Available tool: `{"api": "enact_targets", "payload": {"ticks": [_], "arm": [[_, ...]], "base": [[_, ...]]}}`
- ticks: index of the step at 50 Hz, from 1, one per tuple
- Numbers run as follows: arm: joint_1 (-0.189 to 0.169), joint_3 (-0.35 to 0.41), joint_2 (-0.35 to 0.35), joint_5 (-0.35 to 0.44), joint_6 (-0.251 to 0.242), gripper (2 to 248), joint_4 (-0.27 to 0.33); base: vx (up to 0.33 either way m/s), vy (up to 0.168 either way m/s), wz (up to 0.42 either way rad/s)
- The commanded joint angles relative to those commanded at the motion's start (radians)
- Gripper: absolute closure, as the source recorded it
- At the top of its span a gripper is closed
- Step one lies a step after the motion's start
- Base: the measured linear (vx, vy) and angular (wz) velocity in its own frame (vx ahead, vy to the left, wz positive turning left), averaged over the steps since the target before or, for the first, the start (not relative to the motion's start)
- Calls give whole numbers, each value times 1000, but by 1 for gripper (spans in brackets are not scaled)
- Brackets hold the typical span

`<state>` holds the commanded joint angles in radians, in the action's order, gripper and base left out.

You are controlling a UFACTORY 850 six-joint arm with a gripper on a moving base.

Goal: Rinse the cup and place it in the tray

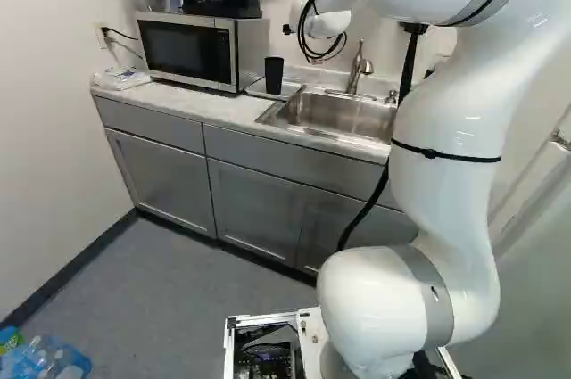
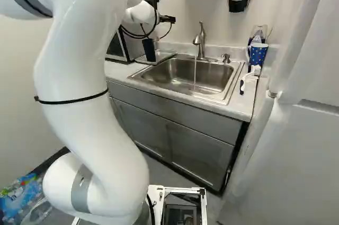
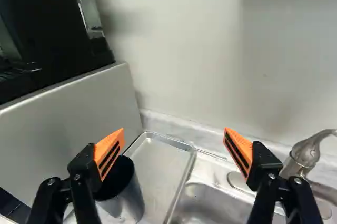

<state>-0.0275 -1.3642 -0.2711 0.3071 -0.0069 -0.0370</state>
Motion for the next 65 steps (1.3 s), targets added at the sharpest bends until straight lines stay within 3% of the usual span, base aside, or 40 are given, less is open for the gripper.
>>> {"api": "enact_targets", "payload": {"ticks": [30, 65], "arm": [[-77, 72, 81, 0, 0, 3, 0], [-160, -32, 52, -81, 0, 3, 0]], "base": [[0, 0, 0], [0, 0, 0]]}}
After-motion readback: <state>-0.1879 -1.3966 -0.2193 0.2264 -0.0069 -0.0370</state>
